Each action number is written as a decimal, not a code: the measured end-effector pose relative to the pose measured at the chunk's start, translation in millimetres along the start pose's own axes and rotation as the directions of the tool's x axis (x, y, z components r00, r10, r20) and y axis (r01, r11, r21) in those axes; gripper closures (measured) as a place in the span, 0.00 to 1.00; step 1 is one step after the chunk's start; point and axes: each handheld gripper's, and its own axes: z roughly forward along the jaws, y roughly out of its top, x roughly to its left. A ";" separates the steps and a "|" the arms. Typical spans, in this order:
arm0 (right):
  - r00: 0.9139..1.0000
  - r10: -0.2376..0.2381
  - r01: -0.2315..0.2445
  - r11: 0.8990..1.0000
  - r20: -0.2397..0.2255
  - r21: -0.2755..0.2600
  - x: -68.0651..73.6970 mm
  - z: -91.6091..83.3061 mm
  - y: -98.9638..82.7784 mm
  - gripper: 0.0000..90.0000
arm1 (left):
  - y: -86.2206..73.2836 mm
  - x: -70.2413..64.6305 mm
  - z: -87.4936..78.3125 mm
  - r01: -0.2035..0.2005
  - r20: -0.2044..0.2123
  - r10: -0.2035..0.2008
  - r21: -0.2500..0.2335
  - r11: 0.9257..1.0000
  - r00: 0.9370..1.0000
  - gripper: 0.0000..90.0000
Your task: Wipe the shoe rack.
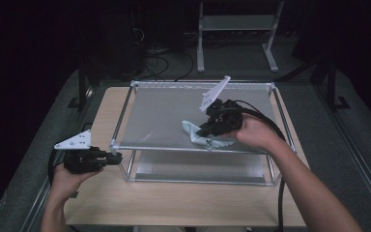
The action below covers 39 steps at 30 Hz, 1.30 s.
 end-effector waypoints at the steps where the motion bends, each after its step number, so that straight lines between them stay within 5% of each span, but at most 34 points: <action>1: 1.000 -0.007 0.007 1.000 0.007 -0.005 1.9 3.5 3.2 0.92 | 0.0 -0.1 -0.1 0.002 0.000 -0.002 0.001 1.000 1.000 0.89; 6: 0.999 -0.051 0.051 0.999 -0.003 -0.016 8.2 11.7 15.3 0.92 | 0.3 0.4 -1.0 -0.002 -0.001 0.002 0.005 1.000 1.000 0.89; 11: 1.000 0.009 -0.009 1.000 0.006 -0.014 0.8 -7.4 -11.8 0.92 | 0.0 0.7 -0.4 -0.003 0.004 0.003 0.002 1.000 1.000 0.89; 17: 1.000 -0.013 0.013 1.000 0.008 -0.027 4.6 1.6 -1.8 0.92 | 1.3 0.4 -1.3 -0.010 -0.009 0.010 0.015 1.000 1.000 0.89; 23: 0.999 0.032 -0.031 0.998 0.011 -0.049 -0.2 -16.2 -28.4 0.92 | 0.7 1.1 -0.9 -0.009 -0.003 0.009 0.008 1.000 1.000 0.89; 31: 1.000 0.018 -0.018 0.998 -0.002 -0.059 -0.9 -7.4 -17.5 0.92 | -0.4 1.5 -5.7 -0.005 -0.018 0.006 0.020 1.000 1.000 0.89; 37: 0.997 0.070 -0.068 0.997 0.041 -0.043 -5.9 -34.1 -52.7 0.92 | -1.7 0.9 -6.2 -0.004 -0.016 0.004 0.015 1.000 1.000 0.89; 39: 0.997 0.059 -0.057 0.997 0.047 -0.042 -4.8 -31.7 -50.8 0.92 | -2.1 1.1 -6.5 0.000 -0.017 0.000 0.014 1.000 1.000 0.89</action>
